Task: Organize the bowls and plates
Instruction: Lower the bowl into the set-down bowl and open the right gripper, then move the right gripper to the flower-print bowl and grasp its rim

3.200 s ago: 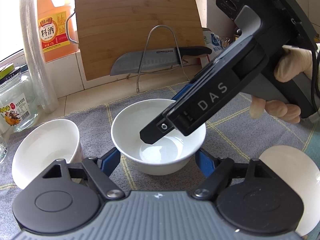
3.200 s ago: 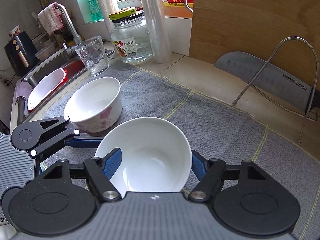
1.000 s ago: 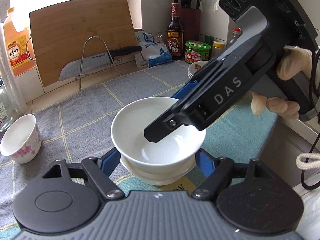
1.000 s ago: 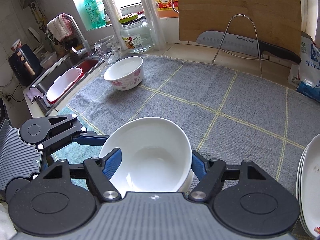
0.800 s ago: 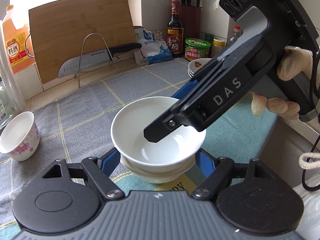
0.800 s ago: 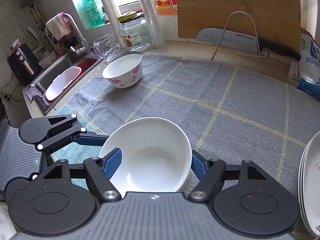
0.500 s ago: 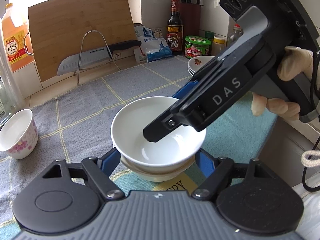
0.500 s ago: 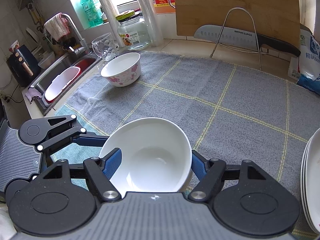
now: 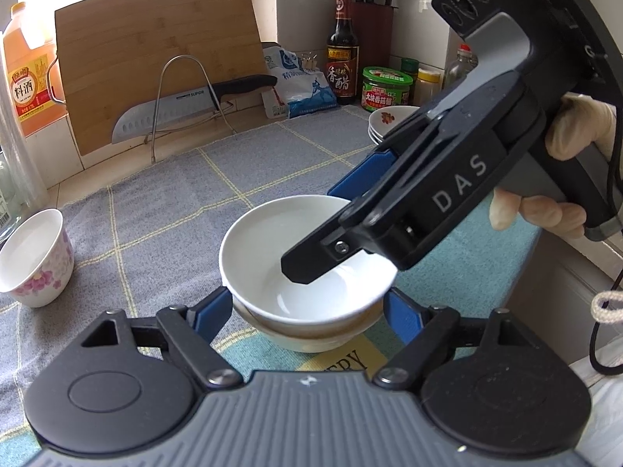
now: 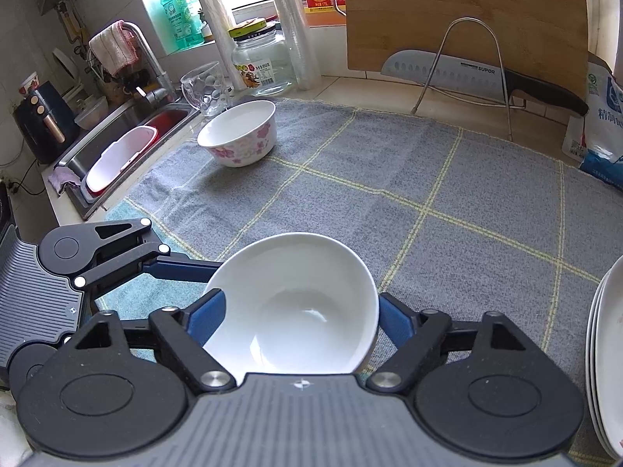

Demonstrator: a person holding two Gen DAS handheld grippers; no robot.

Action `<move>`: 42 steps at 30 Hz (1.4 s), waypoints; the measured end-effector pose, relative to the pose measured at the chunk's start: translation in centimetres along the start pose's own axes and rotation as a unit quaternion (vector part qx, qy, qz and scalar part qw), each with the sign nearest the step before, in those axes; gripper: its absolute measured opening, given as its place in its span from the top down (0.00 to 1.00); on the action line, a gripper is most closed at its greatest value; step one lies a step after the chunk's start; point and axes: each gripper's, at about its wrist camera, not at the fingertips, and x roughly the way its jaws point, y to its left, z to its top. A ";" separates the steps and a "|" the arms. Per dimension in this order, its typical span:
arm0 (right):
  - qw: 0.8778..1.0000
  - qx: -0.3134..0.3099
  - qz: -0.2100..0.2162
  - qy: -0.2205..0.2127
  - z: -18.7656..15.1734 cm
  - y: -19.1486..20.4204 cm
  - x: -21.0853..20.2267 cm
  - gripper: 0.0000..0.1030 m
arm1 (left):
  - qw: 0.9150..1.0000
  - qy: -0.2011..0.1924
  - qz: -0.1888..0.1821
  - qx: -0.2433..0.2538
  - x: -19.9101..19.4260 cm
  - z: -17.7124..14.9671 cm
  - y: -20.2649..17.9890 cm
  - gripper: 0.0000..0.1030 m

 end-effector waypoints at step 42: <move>0.994 -0.107 -0.011 -0.027 11.2 7.4 5.5 0.00 | 0.982 -0.026 0.178 -0.066 -1.7 -2.4 15.1 0.07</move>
